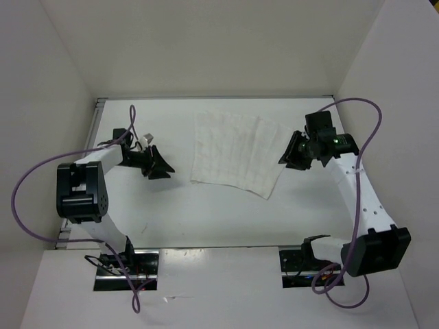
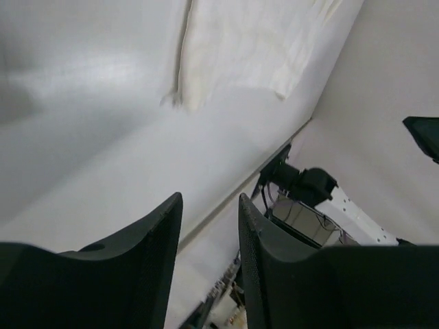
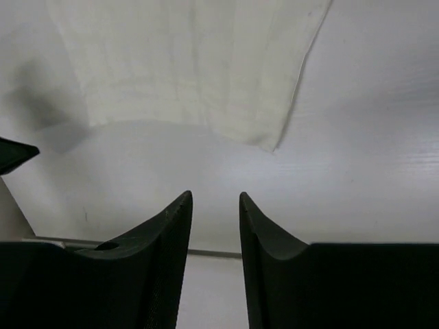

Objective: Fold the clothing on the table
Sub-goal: Flatten the skirt out, then fold the skirt

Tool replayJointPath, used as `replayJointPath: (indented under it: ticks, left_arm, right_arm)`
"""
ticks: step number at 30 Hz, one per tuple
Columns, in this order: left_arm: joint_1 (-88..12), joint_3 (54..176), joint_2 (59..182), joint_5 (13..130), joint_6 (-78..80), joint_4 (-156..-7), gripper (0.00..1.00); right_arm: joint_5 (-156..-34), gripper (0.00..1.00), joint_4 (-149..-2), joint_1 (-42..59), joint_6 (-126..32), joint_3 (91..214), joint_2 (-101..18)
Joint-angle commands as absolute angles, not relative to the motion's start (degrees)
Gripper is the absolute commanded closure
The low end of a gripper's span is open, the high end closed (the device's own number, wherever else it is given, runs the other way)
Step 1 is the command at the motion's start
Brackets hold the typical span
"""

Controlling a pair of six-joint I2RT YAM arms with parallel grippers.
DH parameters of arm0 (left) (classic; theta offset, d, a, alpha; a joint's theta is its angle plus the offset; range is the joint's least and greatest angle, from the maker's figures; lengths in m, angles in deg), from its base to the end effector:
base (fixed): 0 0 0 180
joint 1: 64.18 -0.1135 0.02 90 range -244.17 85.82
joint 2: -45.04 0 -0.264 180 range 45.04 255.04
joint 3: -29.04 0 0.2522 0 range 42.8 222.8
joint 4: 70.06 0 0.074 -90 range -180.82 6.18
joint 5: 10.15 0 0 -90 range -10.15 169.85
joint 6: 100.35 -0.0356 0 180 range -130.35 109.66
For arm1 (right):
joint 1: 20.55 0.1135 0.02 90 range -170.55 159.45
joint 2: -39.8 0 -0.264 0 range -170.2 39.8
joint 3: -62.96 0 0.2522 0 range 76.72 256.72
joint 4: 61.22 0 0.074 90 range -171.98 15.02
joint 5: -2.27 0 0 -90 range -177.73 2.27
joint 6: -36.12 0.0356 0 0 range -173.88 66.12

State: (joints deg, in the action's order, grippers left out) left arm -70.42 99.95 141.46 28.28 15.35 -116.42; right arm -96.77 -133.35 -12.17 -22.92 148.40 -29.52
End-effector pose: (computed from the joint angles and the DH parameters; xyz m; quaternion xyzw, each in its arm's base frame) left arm 0.3083 0.0057 0.1759 -0.1788 0.8737 -0.4474 0.0672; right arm 0.2268 0.0391 0.3400 0.1641 0.9394 0.1690 0.2490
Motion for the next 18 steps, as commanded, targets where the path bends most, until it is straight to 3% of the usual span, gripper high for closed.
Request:
replayJointPath:
  ticks: [1,3,4,9,18]
  left_arm:
    - [-69.54,106.94,146.37,26.06,17.95,-107.64,0.55]
    - [-67.7,113.88,150.15,27.55,17.26,-108.77,0.55]
    - [-66.99,115.82,151.03,28.25,15.51,-109.65,0.52]
    - [-62.87,119.0,154.11,30.98,11.98,-110.97,0.45]
    - [-58.47,114.43,158.33,39.23,9.25,-111.59,0.47]
  right_arm:
    - [-92.31,0.62,-124.31,-12.29,-21.01,147.13,-35.78]
    - [-90.38,0.59,-121.14,-12.29,-21.01,148.53,-39.55]
    - [-88.63,0.51,-120.26,-12.29,-20.49,149.23,-40.35]
    - [-85.81,0.44,-116.12,-12.29,-17.94,144.07,-42.11]
    - [-85.1,0.44,-114.27,-12.29,-15.21,133.16,-44.32]
